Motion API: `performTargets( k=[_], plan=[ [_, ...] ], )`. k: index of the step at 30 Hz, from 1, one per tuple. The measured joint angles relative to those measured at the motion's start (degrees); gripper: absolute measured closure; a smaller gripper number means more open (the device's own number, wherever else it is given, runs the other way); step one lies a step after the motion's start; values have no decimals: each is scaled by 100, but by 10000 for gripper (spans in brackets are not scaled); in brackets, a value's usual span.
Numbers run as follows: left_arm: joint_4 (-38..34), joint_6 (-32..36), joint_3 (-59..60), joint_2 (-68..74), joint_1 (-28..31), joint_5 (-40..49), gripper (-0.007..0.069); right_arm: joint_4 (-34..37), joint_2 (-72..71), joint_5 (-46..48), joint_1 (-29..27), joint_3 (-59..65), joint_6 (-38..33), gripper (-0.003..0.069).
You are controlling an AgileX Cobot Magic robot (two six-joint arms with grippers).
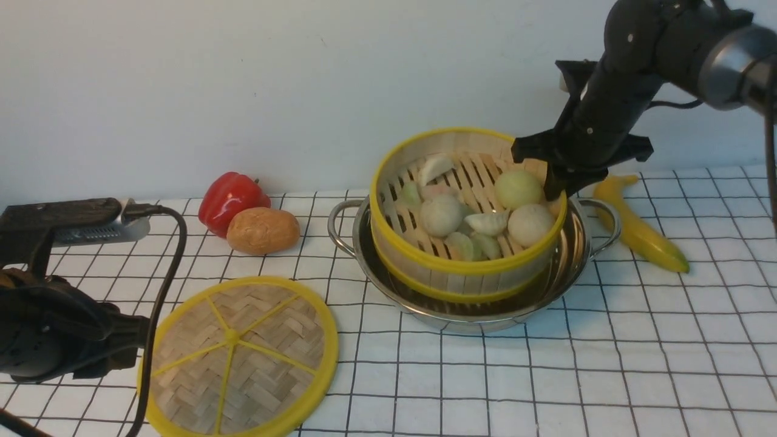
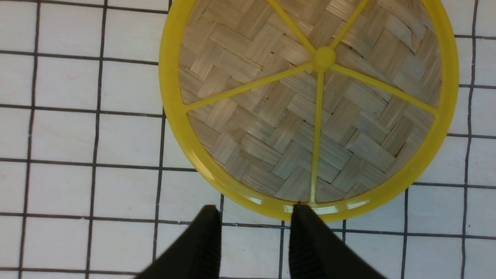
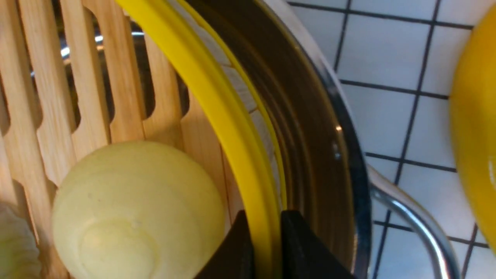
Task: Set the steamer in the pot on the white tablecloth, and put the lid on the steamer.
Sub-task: 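Place the bamboo steamer basket of food into the steel pot with the right gripper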
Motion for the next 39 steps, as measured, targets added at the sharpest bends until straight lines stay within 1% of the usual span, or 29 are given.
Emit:
performTargets(
  k=[11, 31, 34, 39],
  plan=[
    [-66, 0, 0, 0, 0, -1, 382, -245, 316, -4, 0, 0, 0, 582],
    [-73, 0, 0, 0, 0, -1, 382, -158, 384, -6, 0, -29, 0, 580],
    [-73, 0, 0, 0, 0, -6, 382, -158, 384, -6, 0, -29, 5, 568],
    [-73, 22, 0, 0, 0, -12, 382, -72, 384, -6, 0, -29, 5, 523]
  ],
)
